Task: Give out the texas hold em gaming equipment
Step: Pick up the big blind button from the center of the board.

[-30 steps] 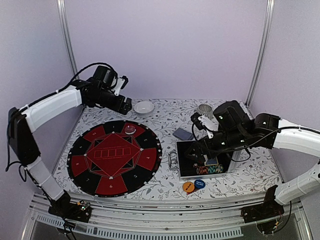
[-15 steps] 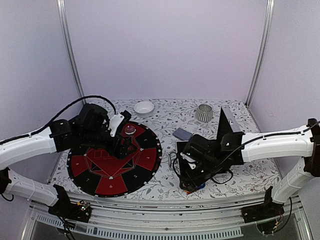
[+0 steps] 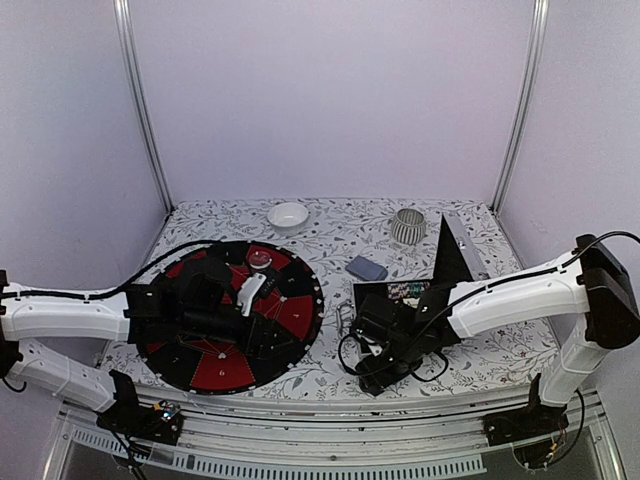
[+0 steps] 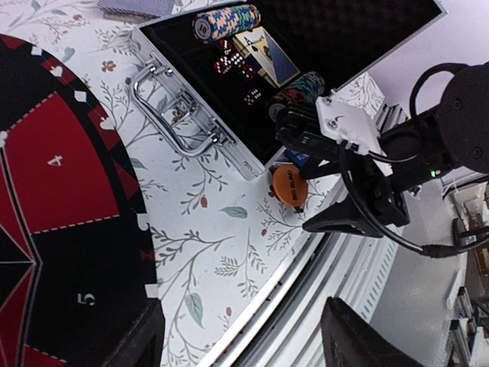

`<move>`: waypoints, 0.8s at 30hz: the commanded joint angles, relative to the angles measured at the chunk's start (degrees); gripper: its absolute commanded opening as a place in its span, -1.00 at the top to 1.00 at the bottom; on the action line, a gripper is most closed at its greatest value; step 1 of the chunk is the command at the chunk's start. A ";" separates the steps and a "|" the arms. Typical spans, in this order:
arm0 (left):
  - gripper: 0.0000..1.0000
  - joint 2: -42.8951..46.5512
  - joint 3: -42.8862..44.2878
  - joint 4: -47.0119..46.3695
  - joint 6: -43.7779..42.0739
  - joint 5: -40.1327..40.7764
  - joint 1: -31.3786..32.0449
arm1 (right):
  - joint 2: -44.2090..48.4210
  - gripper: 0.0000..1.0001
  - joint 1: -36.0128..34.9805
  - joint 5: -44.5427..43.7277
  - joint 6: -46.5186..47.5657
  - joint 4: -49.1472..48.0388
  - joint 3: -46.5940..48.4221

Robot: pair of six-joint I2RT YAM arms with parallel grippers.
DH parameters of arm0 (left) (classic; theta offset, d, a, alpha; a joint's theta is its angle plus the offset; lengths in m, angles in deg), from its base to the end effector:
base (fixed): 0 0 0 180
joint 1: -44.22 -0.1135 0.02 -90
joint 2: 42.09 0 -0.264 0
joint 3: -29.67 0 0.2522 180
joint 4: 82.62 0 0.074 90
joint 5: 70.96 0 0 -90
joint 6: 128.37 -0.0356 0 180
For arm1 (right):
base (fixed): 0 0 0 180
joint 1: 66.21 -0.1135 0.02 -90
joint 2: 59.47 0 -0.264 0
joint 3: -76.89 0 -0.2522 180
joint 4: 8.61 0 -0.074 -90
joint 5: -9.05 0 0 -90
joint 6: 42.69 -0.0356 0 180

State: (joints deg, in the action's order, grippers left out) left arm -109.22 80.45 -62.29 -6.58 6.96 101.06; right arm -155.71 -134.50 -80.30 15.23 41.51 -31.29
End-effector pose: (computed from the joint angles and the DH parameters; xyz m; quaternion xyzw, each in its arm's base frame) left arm 0.1287 -0.2106 0.2208 0.2388 0.8573 -0.3790 0.2536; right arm 0.1134 0.2859 0.1660 -0.3087 0.9416 0.1069 0.0818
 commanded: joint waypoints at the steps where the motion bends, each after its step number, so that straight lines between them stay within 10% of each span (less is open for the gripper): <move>1: -0.41 -3.58 -0.90 -5.06 5.99 -1.24 2.57 | -2.13 -0.32 -0.97 -1.87 -0.66 -1.06 -0.01; 24: -0.12 -13.16 -3.93 -21.06 18.75 -1.69 10.99 | 6.31 -0.15 -2.59 -5.84 -4.36 -1.87 -3.87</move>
State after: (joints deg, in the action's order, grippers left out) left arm -120.15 77.56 -78.31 8.69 4.77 110.78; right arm -151.23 -136.71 -84.96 12.45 40.53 -32.58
